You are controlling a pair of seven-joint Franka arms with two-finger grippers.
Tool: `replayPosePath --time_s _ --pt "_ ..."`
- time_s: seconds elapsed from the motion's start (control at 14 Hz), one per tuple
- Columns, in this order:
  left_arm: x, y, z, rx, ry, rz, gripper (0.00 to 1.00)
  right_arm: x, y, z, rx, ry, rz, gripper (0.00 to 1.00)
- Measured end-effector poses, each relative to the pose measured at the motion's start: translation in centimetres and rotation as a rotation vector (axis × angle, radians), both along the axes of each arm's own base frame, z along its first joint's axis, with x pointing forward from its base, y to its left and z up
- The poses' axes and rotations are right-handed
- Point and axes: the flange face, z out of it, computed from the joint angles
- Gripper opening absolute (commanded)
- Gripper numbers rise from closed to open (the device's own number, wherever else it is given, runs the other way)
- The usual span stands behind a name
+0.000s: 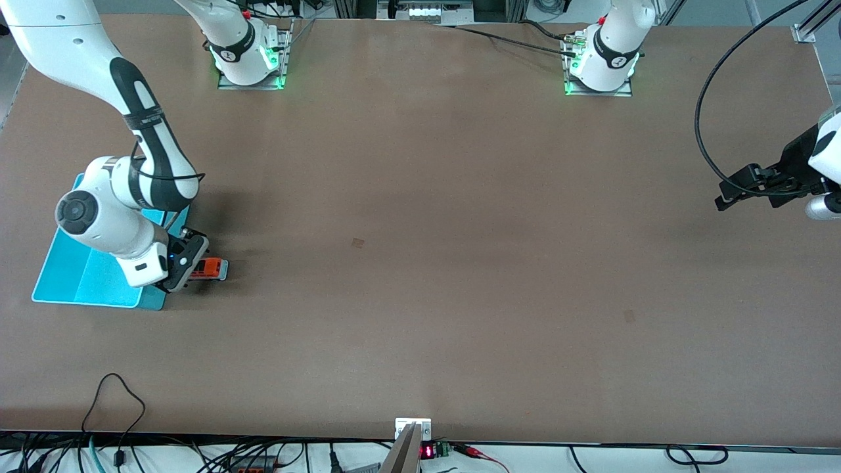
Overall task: Wind up bus and store in blue box
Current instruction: 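Close the right gripper on the bus and lift it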
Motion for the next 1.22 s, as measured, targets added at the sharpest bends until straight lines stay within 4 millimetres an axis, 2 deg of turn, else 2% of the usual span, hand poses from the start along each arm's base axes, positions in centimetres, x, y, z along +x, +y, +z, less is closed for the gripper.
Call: replayPosePath --time_s 0.21,0.36,0.43,0.5,0.57,0.64,0.72,0.79,1.0,1.22 --pt "-0.1 -0.5 -0.3 0.013 0.009 -0.012 1.0 -0.9 0.2 -1.3 -0.009 -0.024 0.084 1.0" --pt "-0.2 -1.4 -0.2 0.016 0.006 -0.029 1.0 -1.3 -0.4 -1.8 -0.01 -0.028 0.106 0.99" --pt "-0.3 -1.7 0.1 0.016 0.002 -0.035 1.0 -1.3 -0.7 -2.0 -0.01 -0.028 0.111 0.92" --pt "-0.4 -1.9 0.3 0.016 -0.002 -0.038 1.0 -1.3 -0.9 -2.2 -0.01 -0.03 0.112 0.71" --pt "-0.5 -1.9 0.5 0.016 -0.005 -0.039 1.0 -1.3 -1.0 -2.3 -0.01 -0.036 0.113 0.44" --pt "-0.6 -2.0 0.6 0.016 -0.006 -0.039 1.0 -1.2 -0.9 -2.3 -0.01 -0.041 0.114 0.25" --pt "-0.6 -1.9 0.6 0.016 -0.004 -0.039 1.0 -1.2 -0.8 -2.4 -0.009 -0.042 0.115 0.1" --pt "-0.6 -1.9 0.6 0.016 0.0 -0.04 1.0 -1.2 -0.7 -2.3 -0.008 -0.045 0.115 0.0" --pt "-1.0 -2.3 0.9 0.016 0.007 -0.046 1.0 -0.9 -0.7 -2.1 0.005 -0.069 0.075 0.0" --pt "-1.2 -2.5 1.4 0.016 -0.001 -0.05 1.0 -0.1 0.7 -1.1 0.1 -0.105 -0.137 0.0"
